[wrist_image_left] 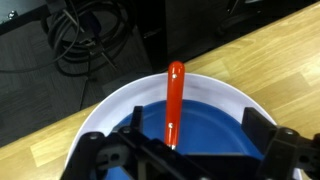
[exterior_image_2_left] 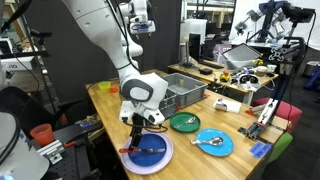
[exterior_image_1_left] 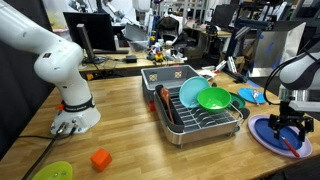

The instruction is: Pick up the butter knife from the dark blue plate and place it on the dark green plate

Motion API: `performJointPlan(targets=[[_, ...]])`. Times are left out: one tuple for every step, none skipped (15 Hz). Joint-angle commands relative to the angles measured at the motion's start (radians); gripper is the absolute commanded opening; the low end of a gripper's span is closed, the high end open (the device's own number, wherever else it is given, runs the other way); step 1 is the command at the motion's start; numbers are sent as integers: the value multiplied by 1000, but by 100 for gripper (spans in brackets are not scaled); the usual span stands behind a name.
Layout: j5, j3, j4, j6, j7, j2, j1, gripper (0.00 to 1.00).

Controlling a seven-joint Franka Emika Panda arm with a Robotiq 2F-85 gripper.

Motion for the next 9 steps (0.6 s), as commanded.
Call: performJointPlan(targets=[[23,-21,56,-1,-27,71,11,100],[35,-13,64,-7,-42,79,1,100],[45,-10,70,-10,-49,86,-5,100],[54,-8,79,-15,-55,95,-9,100],[60,-7,88,-20,-57,104,-11,100],[61,-10,99,-24,-57,118,-12,100],[60,-11,110,-29,-58,130,-15,100],[59,-13,118,-33,-56,141,-17,100],[58,-14,126,-34,-54,152,-20,100]])
